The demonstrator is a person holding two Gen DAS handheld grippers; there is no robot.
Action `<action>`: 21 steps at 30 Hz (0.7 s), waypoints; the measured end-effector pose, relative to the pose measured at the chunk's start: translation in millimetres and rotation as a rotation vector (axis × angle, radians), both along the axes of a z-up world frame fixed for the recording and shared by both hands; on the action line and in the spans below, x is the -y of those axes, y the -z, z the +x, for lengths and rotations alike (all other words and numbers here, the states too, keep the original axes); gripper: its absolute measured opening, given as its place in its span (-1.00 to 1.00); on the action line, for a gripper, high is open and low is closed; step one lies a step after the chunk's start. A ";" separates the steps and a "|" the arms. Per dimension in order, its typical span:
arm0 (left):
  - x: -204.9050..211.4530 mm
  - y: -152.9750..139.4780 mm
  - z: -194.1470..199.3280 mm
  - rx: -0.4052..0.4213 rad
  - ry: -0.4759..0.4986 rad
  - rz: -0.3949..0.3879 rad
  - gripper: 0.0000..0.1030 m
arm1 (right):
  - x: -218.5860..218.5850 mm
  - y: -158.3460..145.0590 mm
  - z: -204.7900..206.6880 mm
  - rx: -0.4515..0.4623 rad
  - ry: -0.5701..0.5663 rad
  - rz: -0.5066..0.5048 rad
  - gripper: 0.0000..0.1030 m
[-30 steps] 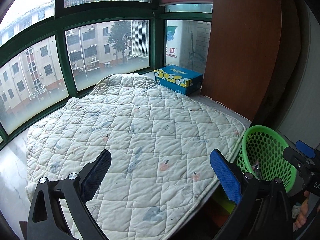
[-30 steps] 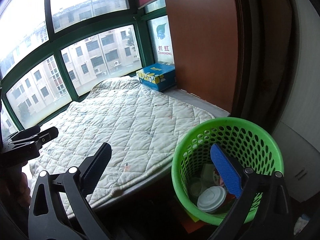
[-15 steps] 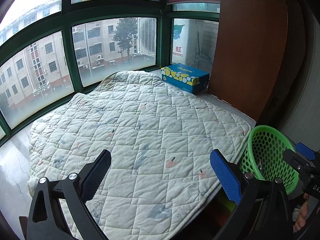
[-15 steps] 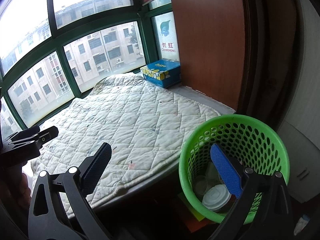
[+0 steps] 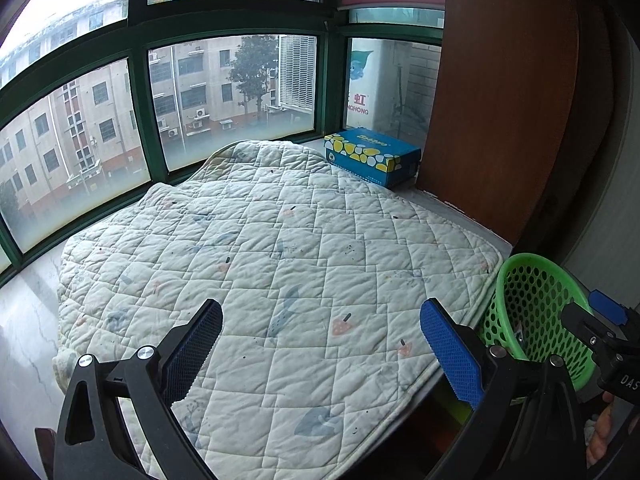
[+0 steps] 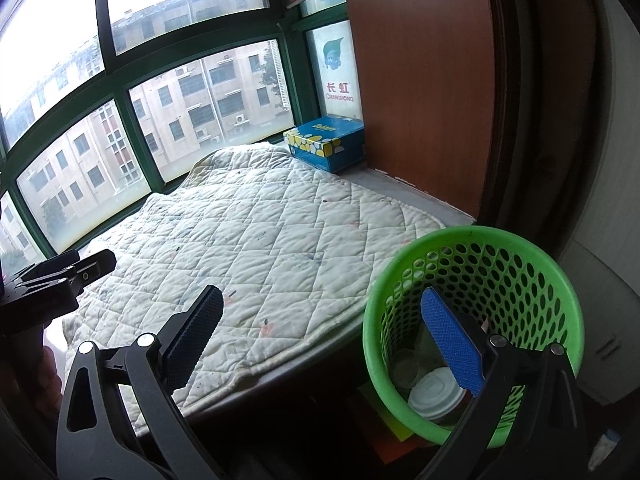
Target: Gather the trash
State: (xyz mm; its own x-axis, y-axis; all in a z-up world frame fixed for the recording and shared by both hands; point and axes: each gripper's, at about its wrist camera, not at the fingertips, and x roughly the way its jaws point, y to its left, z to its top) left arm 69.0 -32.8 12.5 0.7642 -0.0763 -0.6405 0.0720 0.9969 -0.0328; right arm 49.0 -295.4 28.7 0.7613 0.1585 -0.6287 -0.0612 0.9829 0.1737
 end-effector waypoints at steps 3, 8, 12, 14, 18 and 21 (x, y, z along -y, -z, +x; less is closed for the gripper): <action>0.6 0.3 -0.6 -0.002 0.001 -0.001 0.86 | -0.6 -0.1 0.0 -0.001 -0.001 0.000 0.91; 1.4 0.7 -0.4 -0.001 0.000 -0.003 0.86 | -1.3 -0.1 0.0 -0.001 -0.001 -0.001 0.91; 1.0 0.8 -0.2 -0.003 -0.001 -0.002 0.86 | -1.2 0.7 0.1 -0.001 -0.002 0.001 0.91; 1.7 1.4 -0.7 -0.004 -0.004 -0.002 0.86 | -1.0 0.9 0.2 -0.002 -0.003 0.003 0.91; 2.6 2.3 -1.1 -0.006 -0.006 -0.003 0.86 | -1.6 1.1 0.1 -0.002 -0.004 0.003 0.90; 3.5 3.3 -1.1 -0.008 -0.009 -0.003 0.86 | -1.6 1.1 0.1 -0.002 -0.004 0.003 0.91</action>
State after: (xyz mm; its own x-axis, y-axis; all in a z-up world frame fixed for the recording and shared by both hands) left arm 67.9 -36.3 9.3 0.7598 -0.0717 -0.6462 0.0630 0.9973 -0.0367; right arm 49.2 -293.8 27.6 0.7598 0.1632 -0.6294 -0.0647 0.9821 0.1767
